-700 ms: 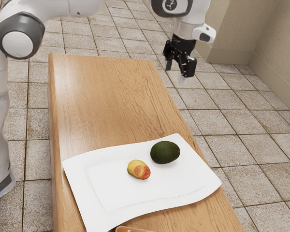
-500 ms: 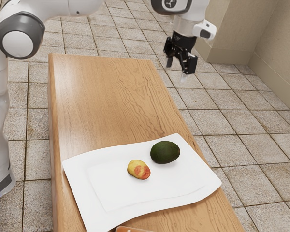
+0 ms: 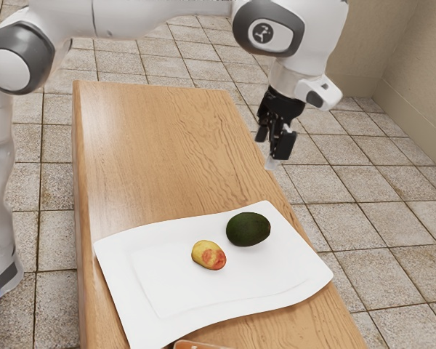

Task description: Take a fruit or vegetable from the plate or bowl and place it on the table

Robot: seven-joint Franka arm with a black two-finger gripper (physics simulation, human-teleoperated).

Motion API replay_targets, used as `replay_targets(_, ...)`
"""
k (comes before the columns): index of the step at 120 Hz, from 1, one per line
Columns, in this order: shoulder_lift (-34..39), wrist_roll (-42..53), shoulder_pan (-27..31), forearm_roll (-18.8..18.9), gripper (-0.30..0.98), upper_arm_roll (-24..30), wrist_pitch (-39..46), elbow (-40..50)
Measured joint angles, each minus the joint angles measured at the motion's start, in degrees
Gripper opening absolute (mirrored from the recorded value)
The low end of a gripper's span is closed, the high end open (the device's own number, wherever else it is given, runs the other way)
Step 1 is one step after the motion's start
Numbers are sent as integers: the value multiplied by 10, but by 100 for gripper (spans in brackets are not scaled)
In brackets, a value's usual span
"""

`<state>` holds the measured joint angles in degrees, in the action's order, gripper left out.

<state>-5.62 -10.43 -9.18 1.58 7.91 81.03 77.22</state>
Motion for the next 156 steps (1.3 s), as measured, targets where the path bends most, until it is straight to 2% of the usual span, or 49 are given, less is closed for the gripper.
replay_targets(21, 31, 44, 13, -5, 68, 3, 10, 75)
replay_targets(51, 73, 98, 36, -30, 68, 26, 110, 199)
replay_targets(68, 75, 121, 42, -40, 68, 54, 160, 215)
replay_targets(88, 88, 152, 12, -59, 68, 77, 192, 257)
replay_targets(100, 106, 169, -3, -63, 68, 81, 203, 292)
replay_targets(156, 161, 231, 10, -76, 68, 93, 248, 415)
